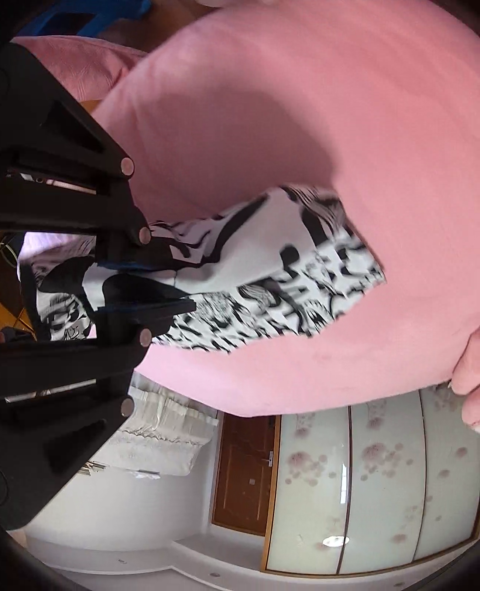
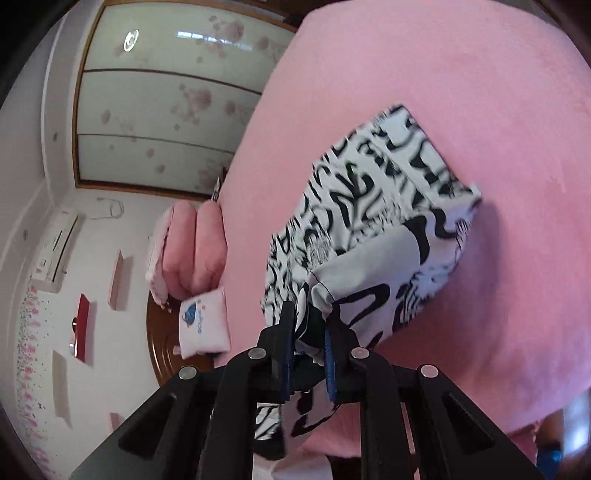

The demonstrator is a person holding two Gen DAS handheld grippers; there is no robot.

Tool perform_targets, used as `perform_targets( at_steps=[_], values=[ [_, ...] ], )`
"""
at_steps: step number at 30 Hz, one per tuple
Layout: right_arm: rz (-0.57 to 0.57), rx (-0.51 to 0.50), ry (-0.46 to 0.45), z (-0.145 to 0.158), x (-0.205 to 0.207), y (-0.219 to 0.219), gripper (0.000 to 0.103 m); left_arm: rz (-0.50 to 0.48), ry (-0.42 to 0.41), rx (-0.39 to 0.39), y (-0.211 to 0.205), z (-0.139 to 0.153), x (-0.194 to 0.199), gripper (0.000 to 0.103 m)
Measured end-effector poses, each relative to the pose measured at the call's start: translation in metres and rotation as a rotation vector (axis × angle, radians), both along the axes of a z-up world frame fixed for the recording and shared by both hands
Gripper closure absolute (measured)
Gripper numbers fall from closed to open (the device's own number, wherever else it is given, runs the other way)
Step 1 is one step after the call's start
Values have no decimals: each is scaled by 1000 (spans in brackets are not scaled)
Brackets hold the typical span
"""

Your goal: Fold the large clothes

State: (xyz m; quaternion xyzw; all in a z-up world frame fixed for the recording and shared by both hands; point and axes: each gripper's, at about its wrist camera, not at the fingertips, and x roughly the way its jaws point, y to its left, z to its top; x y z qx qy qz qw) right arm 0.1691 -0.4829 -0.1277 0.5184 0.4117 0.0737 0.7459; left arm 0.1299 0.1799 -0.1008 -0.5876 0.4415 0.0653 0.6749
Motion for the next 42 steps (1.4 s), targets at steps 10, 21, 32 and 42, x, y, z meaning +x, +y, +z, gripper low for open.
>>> perform_targets(
  at_steps=[10,21,32,42],
  values=[
    [-183,-47,-34,31,81,-9,90,-142,-18,-80,35,21,148,94],
    [-268,-112,-44,-6,186,-18,90,-260,-16,1,22,-18,277,94],
    [-180,-334,46,-104,298,-16,90,-362,90,411,-18,-96,365,94],
    [-67,-440,134,-131,342,-24,81,-468,107,486,-30,-122,398,87]
  ],
)
